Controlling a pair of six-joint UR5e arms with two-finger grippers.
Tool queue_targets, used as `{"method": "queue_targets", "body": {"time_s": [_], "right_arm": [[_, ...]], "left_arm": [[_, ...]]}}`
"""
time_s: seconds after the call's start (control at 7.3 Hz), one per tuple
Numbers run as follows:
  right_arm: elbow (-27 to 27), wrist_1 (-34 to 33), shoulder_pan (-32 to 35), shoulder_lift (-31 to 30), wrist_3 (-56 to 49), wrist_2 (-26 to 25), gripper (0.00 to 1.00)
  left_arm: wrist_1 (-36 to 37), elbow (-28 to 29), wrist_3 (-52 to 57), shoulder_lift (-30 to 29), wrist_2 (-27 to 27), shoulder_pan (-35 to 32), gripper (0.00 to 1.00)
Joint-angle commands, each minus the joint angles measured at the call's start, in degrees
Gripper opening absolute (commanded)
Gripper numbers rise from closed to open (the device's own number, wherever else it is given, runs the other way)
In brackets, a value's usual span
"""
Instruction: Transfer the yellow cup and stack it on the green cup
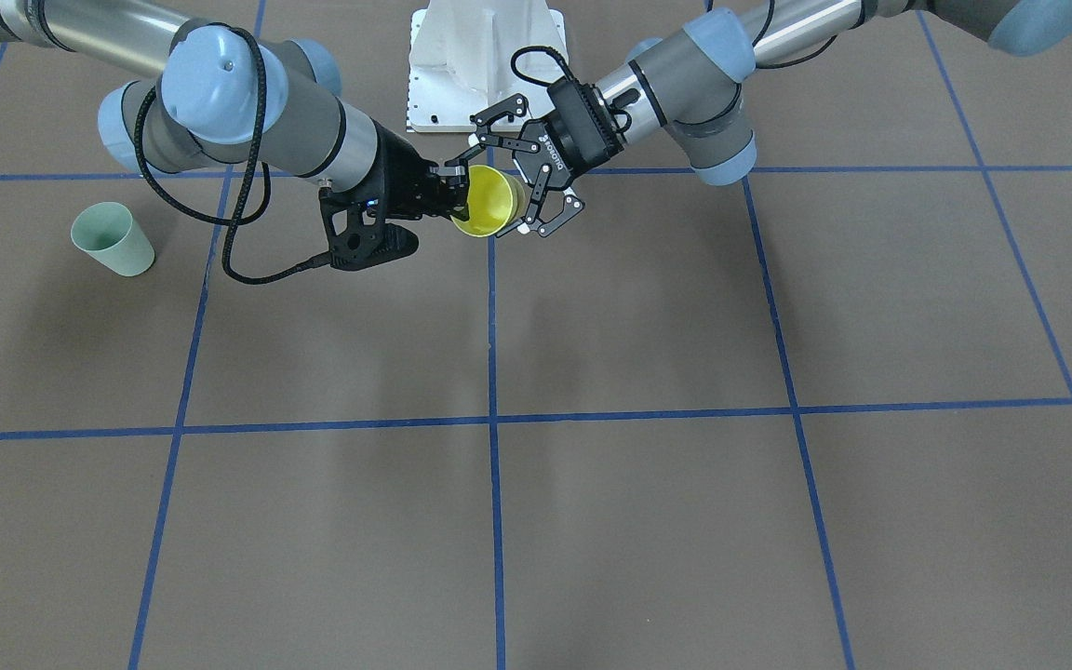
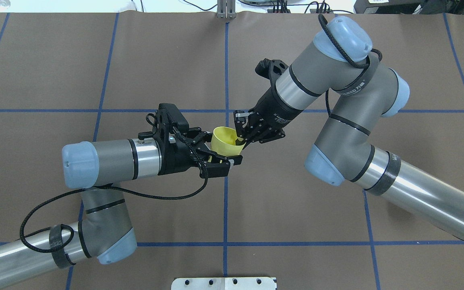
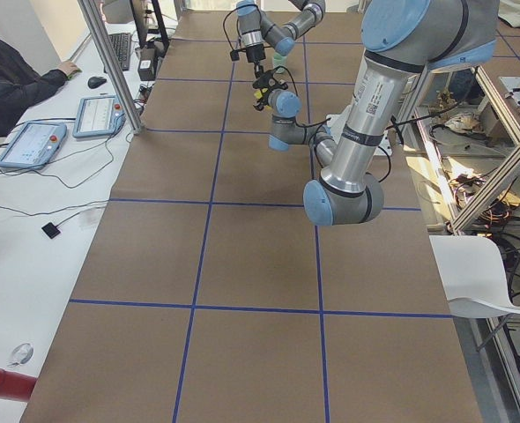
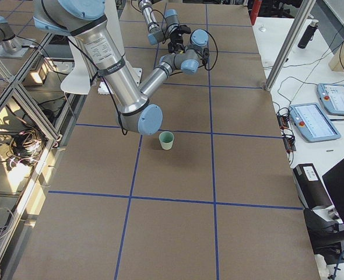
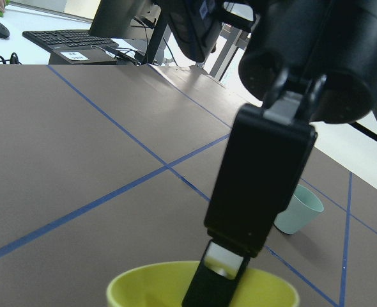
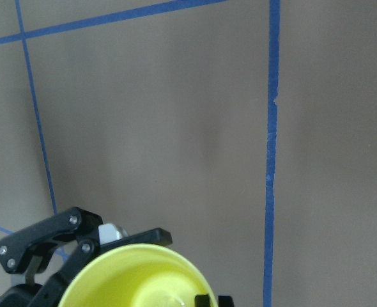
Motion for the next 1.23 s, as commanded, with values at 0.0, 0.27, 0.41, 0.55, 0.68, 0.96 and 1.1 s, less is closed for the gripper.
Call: {"method": "queue_targets", "body": {"time_s": [0.0,0.27,0.41,0.55,0.68,0.96,1.1], "right_arm": [[0.35,-0.08,3.80,-3.84,-0.68,-3.58,0.00],[-0.08,-0.08,11.79,-8.41,-4.43,-7.34,0.00],[-1.13,-0.51,15.13,-9.65,-14.73,-10.67,0.00],[-1.66,-0.60,19.26,-11.49,-22.40,-12.19,0.00],[-1.32,-0.60,23.82,-13.51,-28.22,-12.20,0.00],[4.97,-0.52,26.50,-22.53,-35.81,-12.64,0.00],[10.93,-0.34,26.94,-29.11,-37.67,-13.60,0.00]], "left_arm": [[0.69,-0.12,-2.78,0.15,0.51,-0.35,1.00],[0.95,-0.04,-3.33,1.12,1.99,-1.14,1.00],[2.09,-0.12,-3.51,1.73,3.14,-2.54,1.00],[4.71,-0.47,-3.51,3.22,3.06,-4.82,1.00],[7.69,-0.65,-3.51,3.93,2.97,-7.01,1.00],[16.72,-0.56,-3.25,4.55,0.27,-13.33,0.99],[21.56,-0.65,-3.07,4.55,-5.75,-18.58,0.98]]}}
